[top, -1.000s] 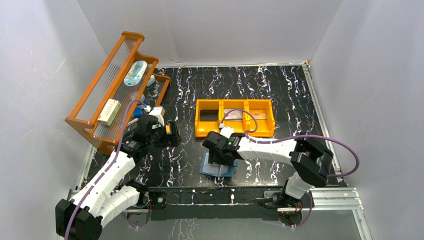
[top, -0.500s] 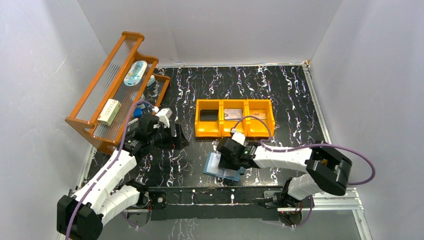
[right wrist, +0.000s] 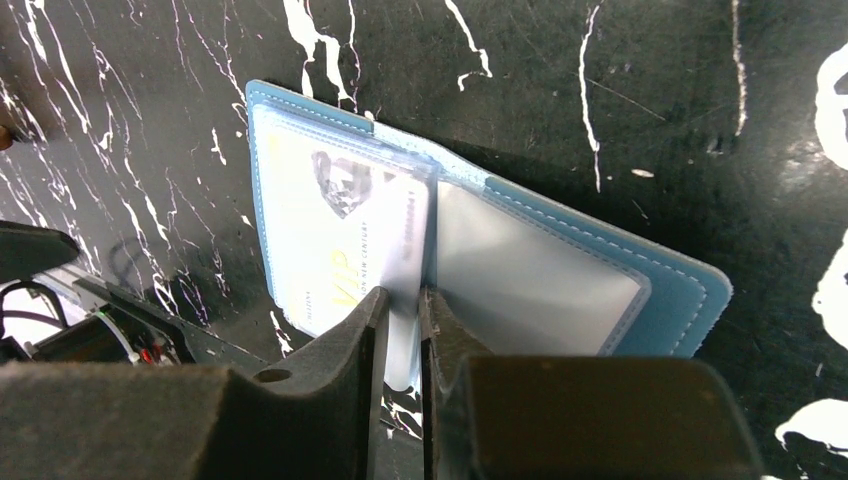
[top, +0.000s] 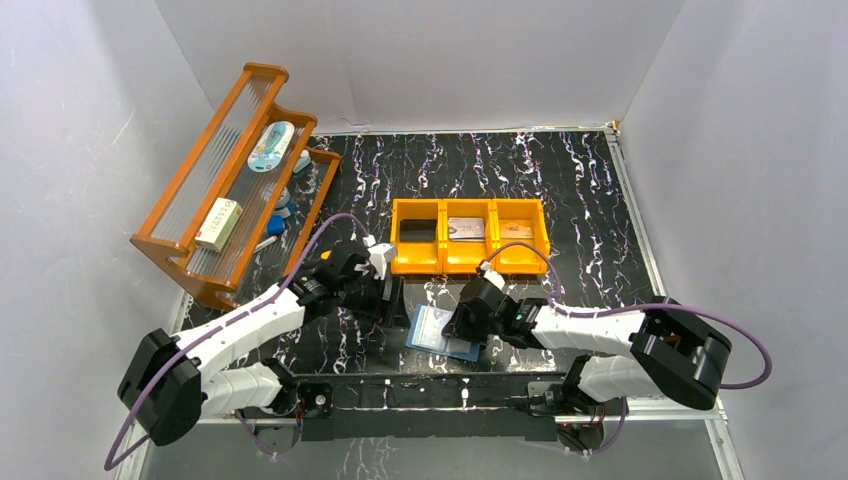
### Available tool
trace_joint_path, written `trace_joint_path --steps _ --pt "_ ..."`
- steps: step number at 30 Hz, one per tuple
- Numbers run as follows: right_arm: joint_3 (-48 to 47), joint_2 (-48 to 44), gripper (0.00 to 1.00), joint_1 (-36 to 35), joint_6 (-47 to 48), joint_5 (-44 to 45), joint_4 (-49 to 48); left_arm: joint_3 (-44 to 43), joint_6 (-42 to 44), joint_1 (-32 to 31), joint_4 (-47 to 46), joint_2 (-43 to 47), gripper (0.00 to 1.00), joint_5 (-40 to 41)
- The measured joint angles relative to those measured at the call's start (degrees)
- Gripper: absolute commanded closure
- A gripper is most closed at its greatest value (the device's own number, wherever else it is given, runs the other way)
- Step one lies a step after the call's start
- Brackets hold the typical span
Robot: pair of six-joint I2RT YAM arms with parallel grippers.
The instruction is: Take the credit cards out of the card holder
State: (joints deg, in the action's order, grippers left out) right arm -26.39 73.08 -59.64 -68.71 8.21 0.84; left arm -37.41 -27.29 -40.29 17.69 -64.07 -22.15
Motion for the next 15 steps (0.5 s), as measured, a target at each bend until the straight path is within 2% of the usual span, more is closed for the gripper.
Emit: trace_joint_path --steps 9,15 --pt "1.9 -0.6 0.77 0.8 -0.3 -1.3 -3.0 -4.3 -2.1 -5.9 -3.0 -6.0 0.4 1.9" --pt "1.9 -0.5 0.87 0.8 -1.1 -1.3 -3.0 -5.4 -2.8 -7.4 -4.5 -9.5 0.42 2.0"
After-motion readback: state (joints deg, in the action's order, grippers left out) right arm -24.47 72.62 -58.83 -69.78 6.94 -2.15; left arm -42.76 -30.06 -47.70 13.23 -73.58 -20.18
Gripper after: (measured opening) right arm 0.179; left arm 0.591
